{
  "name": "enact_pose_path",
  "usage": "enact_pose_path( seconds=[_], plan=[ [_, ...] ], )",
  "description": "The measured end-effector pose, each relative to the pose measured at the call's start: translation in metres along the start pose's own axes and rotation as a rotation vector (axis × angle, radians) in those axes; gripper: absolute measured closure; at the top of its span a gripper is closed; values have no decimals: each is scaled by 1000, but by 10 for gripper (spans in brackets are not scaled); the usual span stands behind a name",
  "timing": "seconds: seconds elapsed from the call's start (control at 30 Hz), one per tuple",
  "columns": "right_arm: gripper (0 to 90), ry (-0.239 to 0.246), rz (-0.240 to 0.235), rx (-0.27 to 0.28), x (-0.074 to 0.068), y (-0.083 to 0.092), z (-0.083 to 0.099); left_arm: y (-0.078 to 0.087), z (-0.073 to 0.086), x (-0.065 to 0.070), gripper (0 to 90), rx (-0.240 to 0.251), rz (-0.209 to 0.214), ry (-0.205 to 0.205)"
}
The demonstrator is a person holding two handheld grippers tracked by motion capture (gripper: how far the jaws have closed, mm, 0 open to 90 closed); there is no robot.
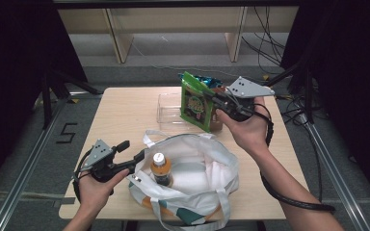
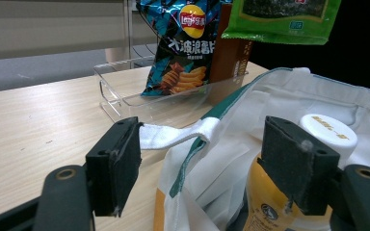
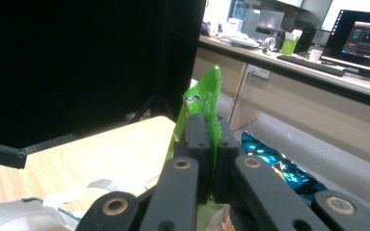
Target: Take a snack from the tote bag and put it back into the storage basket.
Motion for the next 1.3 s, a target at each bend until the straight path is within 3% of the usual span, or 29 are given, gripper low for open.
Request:
enact_pose_path(
  seconds=[0.07, 0.1, 0.23, 0.3, 0.33, 0.4, 0.5, 0.63, 0.67, 0.8, 0.83, 0.93, 1.0, 1.03, 1.1, 1.17, 1.3],
  plan=[
    [900, -14, 6, -8, 0, -1, 0, 0, 0, 0, 298, 0, 1, -1],
    [900, 14, 18, 6, 3, -2, -1, 0, 0, 0, 298, 0, 0, 1],
    [900, -35, 7, -21, 1, -4, 2, 0, 0, 0, 298, 2, 0, 4],
    [900, -11, 16, -14, 3, -6, 2, 0, 0, 0, 298, 2, 0, 5],
    [900, -33, 13, -23, 2, -7, 3, 0, 0, 0, 298, 1, 0, 4],
    [900, -7, 24, -11, 4, -9, 2, 0, 0, 0, 298, 1, 1, 3],
    [900, -29, 13, -22, 3, -11, 4, 0, 0, 0, 299, 1, 0, 5],
    [900, -35, 19, -35, 4, -13, 6, 0, 0, 0, 299, 1, 1, 4],
    [900, -13, 29, -18, 6, -15, 5, 0, 0, 0, 299, 1, 2, 7],
    [900, -34, 20, -35, 4, -18, 7, 0, 0, 0, 298, 1, 1, 4],
    [900, 0, 37, -17, 8, -19, 5, 0, 0, 0, 298, 1, 1, 5],
    [900, -38, 25, -39, 5, -21, 8, 0, 0, 0, 298, 0, 0, 6],
    [900, -16, 35, -29, 7, -23, 8, 0, 0, 0, 298, -1, 1, 6],
    [900, -38, 31, -43, 5, -23, 9, 0, 0, 0, 298, 0, 1, 4],
    [900, -14, 45, -24, 9, -25, 8, 0, 0, 0, 299, 0, 2, 7],
    [900, -38, 38, -41, 8, -25, 11, 0, 0, 0, 298, 0, 1, 7],
    [900, -23, 51, -34, 12, -28, 12, 0, 0, 0, 298, 7, 8, 9]
  ],
)
Point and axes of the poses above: each handheld gripper's, and its own axes: y roughly backward along the jaws, z roughly out of its underside, x roughly to its right, the point moved 7 cm from there along -y, roughly forward along the jaws, and after that the axes turned 5 degrees about -x, right-handed, at the moved point
